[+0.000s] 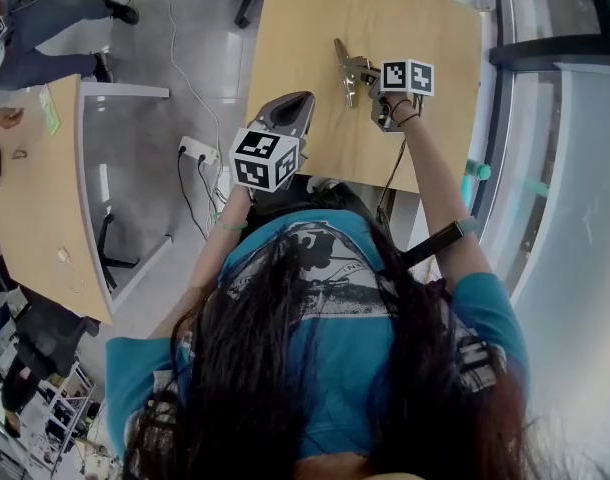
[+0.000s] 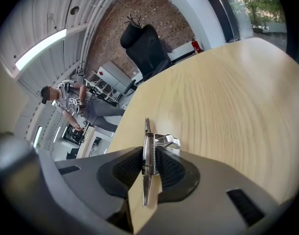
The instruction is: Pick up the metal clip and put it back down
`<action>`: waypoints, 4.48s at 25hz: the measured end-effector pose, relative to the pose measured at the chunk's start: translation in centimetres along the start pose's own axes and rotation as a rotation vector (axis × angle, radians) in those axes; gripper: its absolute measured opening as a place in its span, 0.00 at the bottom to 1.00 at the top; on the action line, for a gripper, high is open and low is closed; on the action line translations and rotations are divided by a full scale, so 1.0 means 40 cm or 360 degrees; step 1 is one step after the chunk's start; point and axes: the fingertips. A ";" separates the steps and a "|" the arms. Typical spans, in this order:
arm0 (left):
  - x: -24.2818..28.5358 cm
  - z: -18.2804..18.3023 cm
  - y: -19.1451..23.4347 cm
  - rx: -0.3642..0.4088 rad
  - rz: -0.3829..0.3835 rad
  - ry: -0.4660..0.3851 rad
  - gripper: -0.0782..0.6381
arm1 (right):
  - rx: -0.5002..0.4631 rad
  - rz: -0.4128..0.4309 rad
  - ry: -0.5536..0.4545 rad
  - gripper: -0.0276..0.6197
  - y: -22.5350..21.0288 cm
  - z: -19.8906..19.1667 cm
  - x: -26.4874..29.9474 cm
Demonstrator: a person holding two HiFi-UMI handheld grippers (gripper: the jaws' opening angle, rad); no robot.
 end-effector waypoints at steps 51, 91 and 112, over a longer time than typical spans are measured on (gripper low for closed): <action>-0.311 -0.195 -0.293 0.0035 0.0165 -0.0086 0.11 | 0.0050 0.0353 -0.0676 0.08 0.361 -0.478 -0.578; -0.885 -0.407 -0.203 0.0109 -0.0232 -0.0050 0.11 | 0.0284 0.0248 -0.0818 0.08 0.846 -0.984 -0.436; -1.001 -0.514 -0.425 0.0115 -0.0287 -0.0071 0.11 | 0.0274 0.0227 -0.0861 0.08 0.841 -1.183 -0.611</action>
Point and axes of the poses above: the fingertips, and each gripper's own axes: x forward along the fingers, y to its left, z out of its top, and after that the axes turned 2 degrees about -y, right-handed
